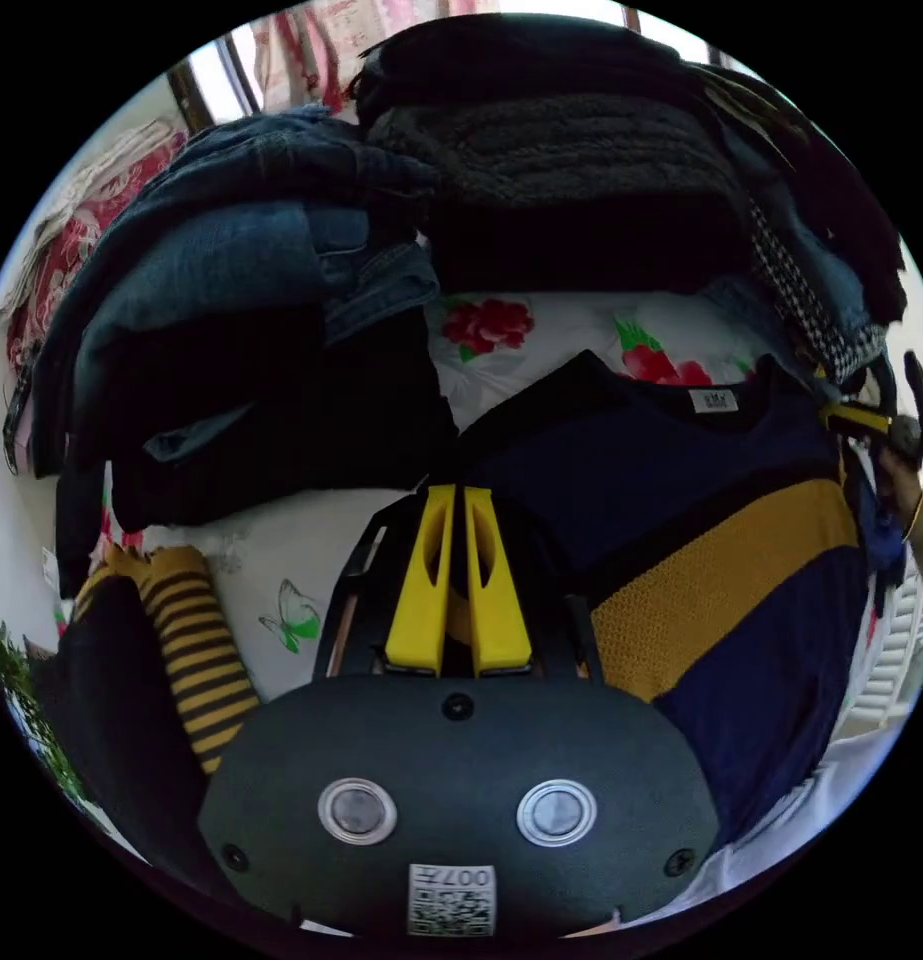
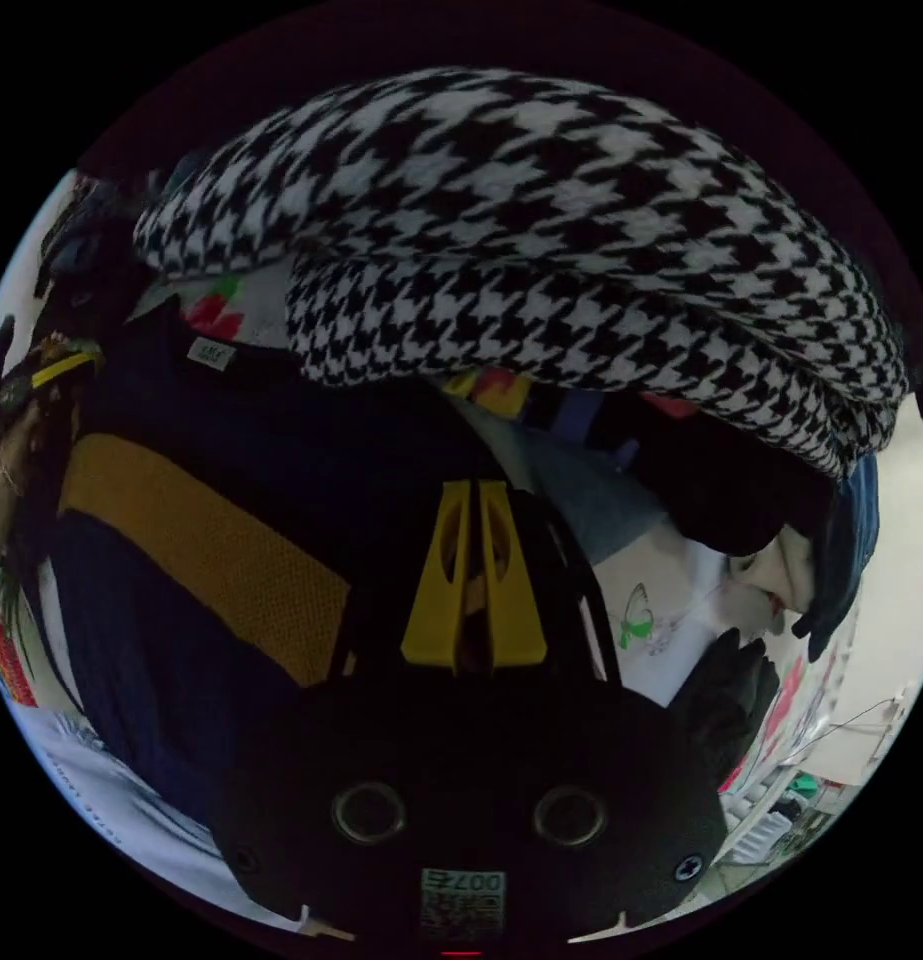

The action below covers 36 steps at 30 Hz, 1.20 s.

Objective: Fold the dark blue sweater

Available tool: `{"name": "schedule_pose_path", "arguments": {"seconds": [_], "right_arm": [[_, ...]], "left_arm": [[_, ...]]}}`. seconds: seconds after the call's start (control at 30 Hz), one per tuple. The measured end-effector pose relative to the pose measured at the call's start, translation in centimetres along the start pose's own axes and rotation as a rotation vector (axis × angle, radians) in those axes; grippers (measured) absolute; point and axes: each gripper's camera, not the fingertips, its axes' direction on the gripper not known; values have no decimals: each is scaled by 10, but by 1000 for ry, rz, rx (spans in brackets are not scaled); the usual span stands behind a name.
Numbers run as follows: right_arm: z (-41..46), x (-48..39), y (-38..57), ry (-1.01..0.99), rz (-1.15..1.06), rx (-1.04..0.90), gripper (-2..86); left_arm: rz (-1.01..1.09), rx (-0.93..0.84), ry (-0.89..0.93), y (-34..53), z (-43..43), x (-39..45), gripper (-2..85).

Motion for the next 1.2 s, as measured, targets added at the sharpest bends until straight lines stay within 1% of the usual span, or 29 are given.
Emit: {"name": "schedule_pose_path", "arguments": {"seconds": [0.07,0.1,0.2,0.27,0.33,0.37,0.43,0.47,0.53,0.57,0.63,0.77,0.97,1.07,1.1,1.13,1.2], "right_arm": [[-6,11,6,-57,85,-1,0],[-19,17,20,-61,129,55,1],[-58,24,79,-130,160,225,13],[-73,24,124,-190,164,262,23],[-78,22,187,-267,169,220,35],[-78,21,203,-281,174,204,37],[-77,17,262,-329,191,133,43],[-77,16,275,-335,190,122,43],[-77,12,321,-360,174,77,45],[-76,12,331,-367,173,67,45],[-74,13,367,-444,166,45,46],[-73,11,414,-532,132,59,51],[-71,-2,479,-592,72,93,61],[-63,-19,494,-606,9,46,66],[-58,-28,496,-609,-15,13,65],[-60,-32,498,-573,-2,32,62],[-61,-41,500,-506,-53,34,50]], "left_arm": [[-87,-33,63,7,-5,-11,35],[-170,-36,70,19,-14,-19,42],[-227,111,147,79,-56,-30,52],[-242,151,186,128,-77,-31,53],[-254,126,217,199,-96,-24,54],[-261,106,221,217,-100,-21,55],[-282,22,222,284,-113,-8,58],[-291,5,214,300,-117,-5,59],[-345,-30,194,359,-133,6,61],[-357,-34,197,372,-136,9,62],[-402,-45,233,414,-148,20,67],[-373,-34,246,452,-166,45,68],[-200,9,225,480,-182,91,75],[-121,-71,231,482,-160,112,75],[-117,-100,198,482,-152,117,49],[-120,-76,112,483,-156,120,31],[-95,-97,68,480,-156,123,16]]}}
